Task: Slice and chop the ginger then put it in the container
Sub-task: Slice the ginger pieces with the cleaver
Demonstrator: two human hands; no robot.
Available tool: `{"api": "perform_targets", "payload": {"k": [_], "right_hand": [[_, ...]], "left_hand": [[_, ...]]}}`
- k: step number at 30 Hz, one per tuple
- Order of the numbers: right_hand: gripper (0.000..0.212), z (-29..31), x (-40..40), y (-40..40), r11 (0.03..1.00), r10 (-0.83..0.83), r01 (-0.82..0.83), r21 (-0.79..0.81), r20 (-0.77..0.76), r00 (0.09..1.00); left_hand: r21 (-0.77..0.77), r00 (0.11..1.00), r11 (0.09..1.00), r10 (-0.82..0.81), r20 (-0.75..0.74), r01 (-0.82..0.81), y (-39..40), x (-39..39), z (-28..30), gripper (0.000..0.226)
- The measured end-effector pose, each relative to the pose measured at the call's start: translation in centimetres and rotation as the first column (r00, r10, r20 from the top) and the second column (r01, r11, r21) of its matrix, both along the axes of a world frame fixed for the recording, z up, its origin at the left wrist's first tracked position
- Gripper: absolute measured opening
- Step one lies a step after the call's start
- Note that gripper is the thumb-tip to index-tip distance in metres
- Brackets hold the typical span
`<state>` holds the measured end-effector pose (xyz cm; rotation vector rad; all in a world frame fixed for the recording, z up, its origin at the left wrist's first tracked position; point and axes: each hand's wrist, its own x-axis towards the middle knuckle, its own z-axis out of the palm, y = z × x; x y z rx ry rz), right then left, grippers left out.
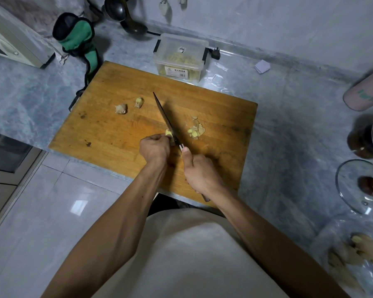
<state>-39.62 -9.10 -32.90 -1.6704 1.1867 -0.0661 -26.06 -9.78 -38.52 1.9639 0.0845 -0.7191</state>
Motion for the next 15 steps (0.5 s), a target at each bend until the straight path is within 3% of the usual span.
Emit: {"api": "perform_targets", "payload": {"k": [3, 15], "right_hand": [[0.07, 0.1, -0.4, -0.4, 1.0, -0.014, 0.014, 0.006, 0.002, 1.0], [0.071, 2.3, -1.2, 0.4, 0.998, 0.017, -0.017, -0.058, -0.006, 1.0]], "left_hand": [[-0.021, 0.998, 0.999, 0.031, -0.055, -0.032, 0.0, 0.2, -0.4, 0.019], [-0.045, 0.99, 0.998, 0.033, -0.135, -0.04, -0.2, 0.7, -0.8, 0.012]]}}
